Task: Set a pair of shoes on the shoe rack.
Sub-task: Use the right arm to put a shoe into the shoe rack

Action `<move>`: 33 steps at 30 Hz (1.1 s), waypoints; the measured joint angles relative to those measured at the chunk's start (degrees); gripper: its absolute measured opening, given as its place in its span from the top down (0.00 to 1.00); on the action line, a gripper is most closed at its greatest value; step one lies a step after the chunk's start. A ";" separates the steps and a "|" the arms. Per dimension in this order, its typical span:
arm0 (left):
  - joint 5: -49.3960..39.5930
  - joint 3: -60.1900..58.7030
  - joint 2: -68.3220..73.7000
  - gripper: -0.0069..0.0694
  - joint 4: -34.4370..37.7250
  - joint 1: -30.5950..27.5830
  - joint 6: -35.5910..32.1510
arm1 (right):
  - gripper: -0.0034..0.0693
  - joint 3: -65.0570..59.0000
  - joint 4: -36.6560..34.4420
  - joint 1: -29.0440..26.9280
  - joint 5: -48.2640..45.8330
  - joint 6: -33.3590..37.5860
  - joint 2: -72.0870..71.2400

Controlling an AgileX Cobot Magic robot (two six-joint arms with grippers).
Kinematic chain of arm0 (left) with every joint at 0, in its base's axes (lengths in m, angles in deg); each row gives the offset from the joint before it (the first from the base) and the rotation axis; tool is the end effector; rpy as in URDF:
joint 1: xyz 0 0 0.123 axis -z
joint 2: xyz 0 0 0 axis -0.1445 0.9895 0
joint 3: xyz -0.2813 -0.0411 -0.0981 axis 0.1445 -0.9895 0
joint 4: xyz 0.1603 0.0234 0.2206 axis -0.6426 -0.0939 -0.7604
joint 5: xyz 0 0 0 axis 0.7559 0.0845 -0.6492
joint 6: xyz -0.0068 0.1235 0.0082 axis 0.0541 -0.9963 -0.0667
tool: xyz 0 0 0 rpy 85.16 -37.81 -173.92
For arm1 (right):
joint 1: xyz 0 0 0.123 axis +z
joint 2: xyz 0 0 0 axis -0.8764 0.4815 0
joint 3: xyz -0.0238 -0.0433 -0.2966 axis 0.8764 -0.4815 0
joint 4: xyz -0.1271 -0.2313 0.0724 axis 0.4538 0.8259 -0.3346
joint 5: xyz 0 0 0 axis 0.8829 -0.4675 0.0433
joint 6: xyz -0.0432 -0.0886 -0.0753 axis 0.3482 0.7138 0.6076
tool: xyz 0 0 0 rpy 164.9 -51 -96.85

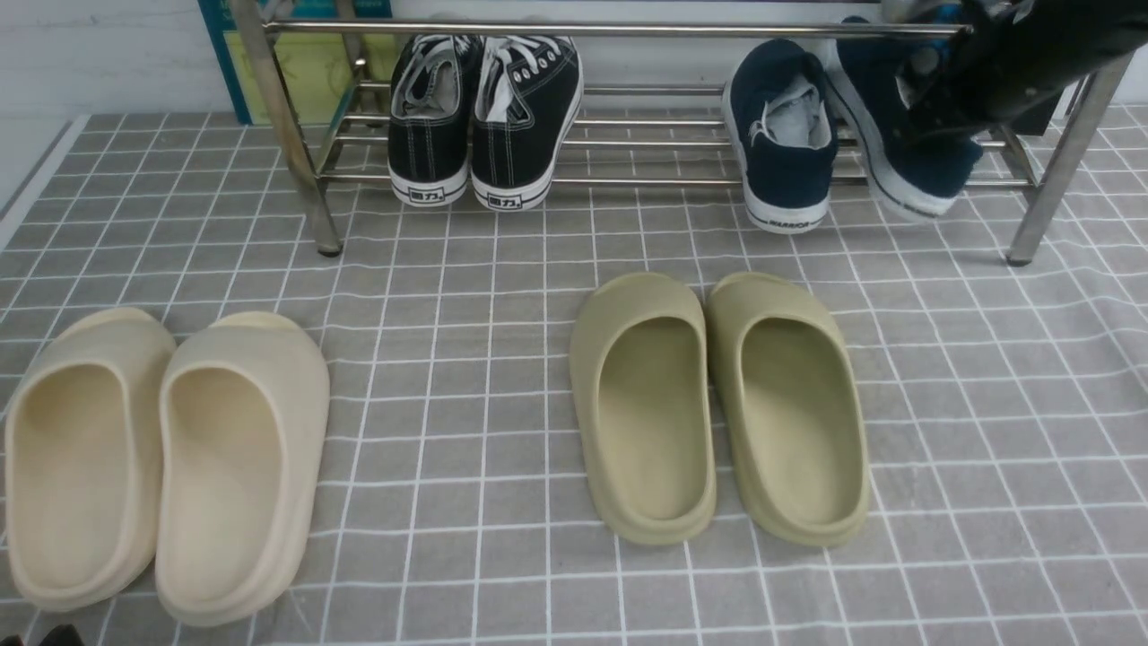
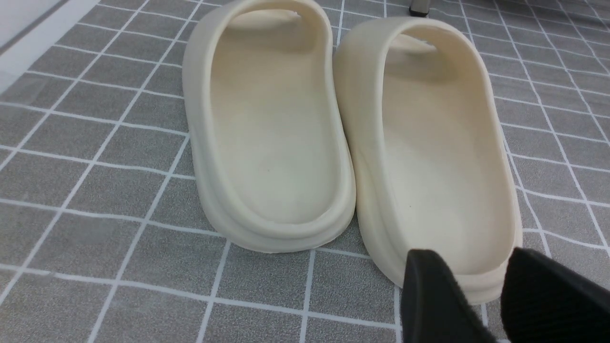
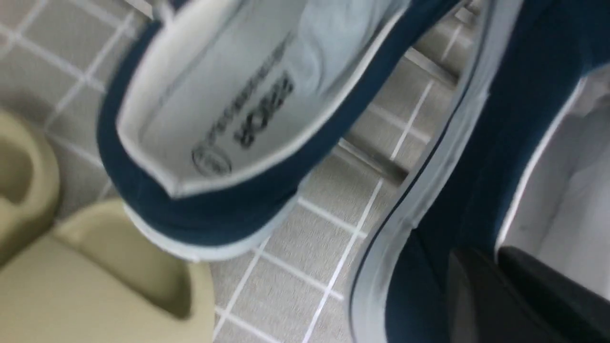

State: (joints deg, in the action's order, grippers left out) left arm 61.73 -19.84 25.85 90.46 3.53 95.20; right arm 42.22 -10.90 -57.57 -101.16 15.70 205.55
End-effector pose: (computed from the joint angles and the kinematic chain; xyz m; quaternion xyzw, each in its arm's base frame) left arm 0.0900 0.0060 0.1581 -0.0982 0.8039 -0.0301 0.5859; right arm 0.5284 0.0539 0.2872 -0.2266 0.8971 0.0191 0.3789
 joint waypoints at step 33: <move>0.00 0.00 0.00 0.60 0.00 0.00 0.00 | 0.89 0.39 13.84 2.70 2.08 -10.33 0.82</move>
State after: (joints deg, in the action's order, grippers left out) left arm 61.73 -19.84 25.85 90.46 3.53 95.20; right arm 42.60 2.94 -54.87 -99.08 5.37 206.37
